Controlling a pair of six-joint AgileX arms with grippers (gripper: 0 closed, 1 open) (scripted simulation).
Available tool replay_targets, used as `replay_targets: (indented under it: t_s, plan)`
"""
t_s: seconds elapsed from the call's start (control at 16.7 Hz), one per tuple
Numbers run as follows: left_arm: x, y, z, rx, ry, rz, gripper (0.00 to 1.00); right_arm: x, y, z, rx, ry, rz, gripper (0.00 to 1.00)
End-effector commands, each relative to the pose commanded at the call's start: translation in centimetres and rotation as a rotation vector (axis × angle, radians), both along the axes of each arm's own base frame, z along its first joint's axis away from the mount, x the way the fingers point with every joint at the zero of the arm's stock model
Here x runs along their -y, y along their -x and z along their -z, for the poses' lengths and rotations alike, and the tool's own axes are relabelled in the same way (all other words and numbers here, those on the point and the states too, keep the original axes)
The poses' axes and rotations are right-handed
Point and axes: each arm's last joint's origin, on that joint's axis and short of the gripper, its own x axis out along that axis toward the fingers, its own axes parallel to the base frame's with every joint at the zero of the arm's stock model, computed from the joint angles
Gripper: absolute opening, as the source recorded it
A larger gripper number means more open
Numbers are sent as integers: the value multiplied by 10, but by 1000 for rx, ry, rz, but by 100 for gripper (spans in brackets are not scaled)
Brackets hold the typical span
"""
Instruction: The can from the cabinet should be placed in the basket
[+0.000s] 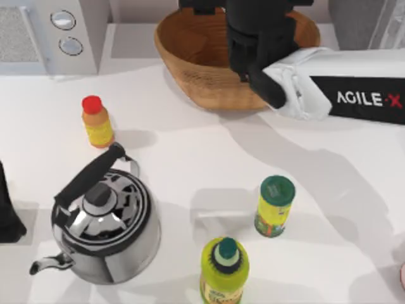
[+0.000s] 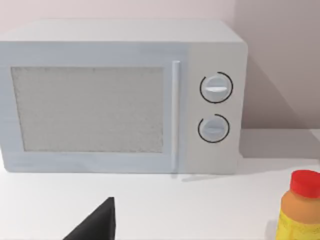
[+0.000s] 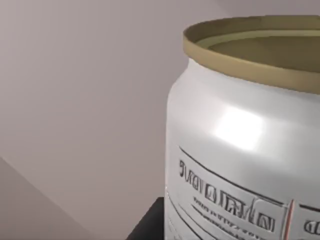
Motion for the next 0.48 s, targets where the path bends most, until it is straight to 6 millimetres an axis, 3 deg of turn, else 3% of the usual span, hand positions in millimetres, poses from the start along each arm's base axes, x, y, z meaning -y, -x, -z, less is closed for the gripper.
replay_targets:
  t_s: [0.36,0.48]
  plan:
    - [0,0,0,0,0,0,100,0,-10,2,7,-4,0,0]
    - [0,0,0,0,0,0,100,0,-10,2,7,-4,0,15]
